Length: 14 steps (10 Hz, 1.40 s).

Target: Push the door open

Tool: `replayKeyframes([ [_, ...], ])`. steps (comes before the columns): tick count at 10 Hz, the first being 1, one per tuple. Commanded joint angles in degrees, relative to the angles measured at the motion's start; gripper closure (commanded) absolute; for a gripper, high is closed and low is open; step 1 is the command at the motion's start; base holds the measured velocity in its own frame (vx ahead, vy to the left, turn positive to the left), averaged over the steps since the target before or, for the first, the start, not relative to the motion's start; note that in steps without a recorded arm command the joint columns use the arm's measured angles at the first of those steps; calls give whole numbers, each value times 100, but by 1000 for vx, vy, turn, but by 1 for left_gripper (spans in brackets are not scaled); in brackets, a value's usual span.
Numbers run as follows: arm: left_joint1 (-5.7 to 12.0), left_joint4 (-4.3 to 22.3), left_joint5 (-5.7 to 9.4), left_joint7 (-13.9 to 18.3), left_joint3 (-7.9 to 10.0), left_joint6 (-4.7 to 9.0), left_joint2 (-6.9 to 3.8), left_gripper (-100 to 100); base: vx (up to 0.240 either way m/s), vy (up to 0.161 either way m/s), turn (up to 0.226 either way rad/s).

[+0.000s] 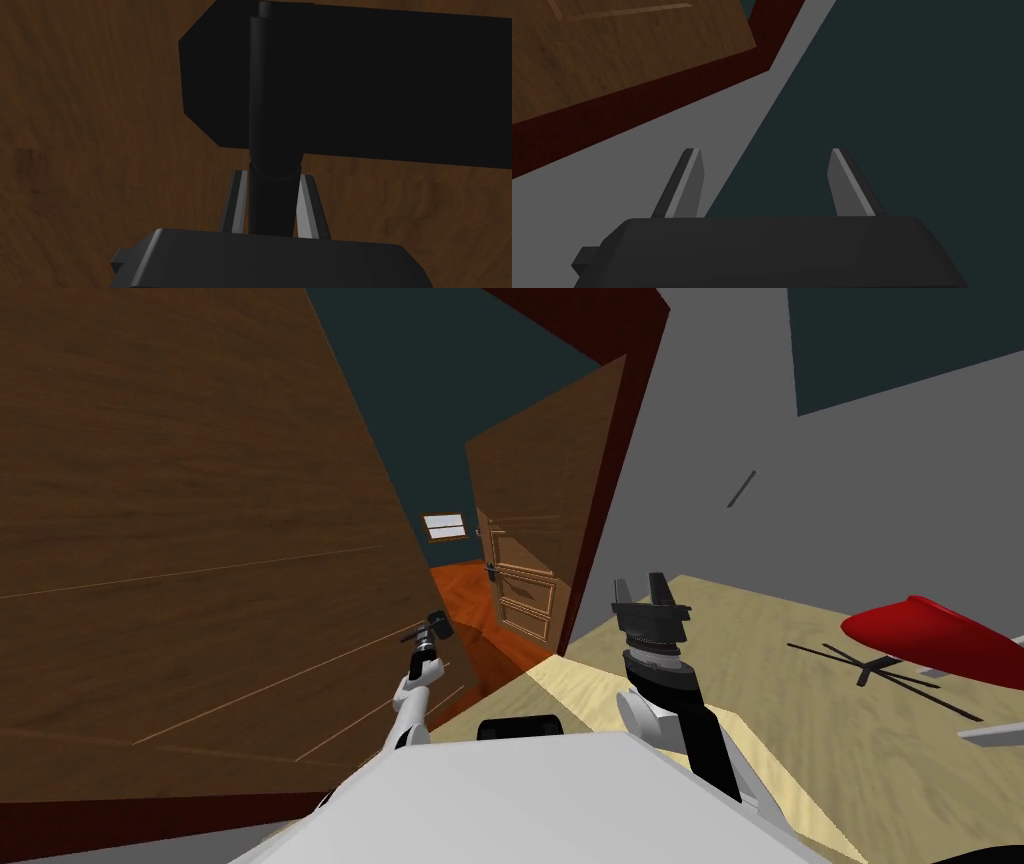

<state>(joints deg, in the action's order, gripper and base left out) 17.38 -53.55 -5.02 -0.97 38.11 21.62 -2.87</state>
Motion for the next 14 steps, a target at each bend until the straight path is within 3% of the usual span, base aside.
replayKeyframes([
  [1,-47,-15,215,-180,191,41,-110,100,204,11,-52],
  [11,-409,-375,1267,-958,936,-83,-292,100,150,3,-35],
  [12,-409,-375,1267,-958,936,-83,-292,100,109,22,-18],
  [14,-497,-463,1525,-1148,1119,-113,-318,100,125,-2,-31],
])
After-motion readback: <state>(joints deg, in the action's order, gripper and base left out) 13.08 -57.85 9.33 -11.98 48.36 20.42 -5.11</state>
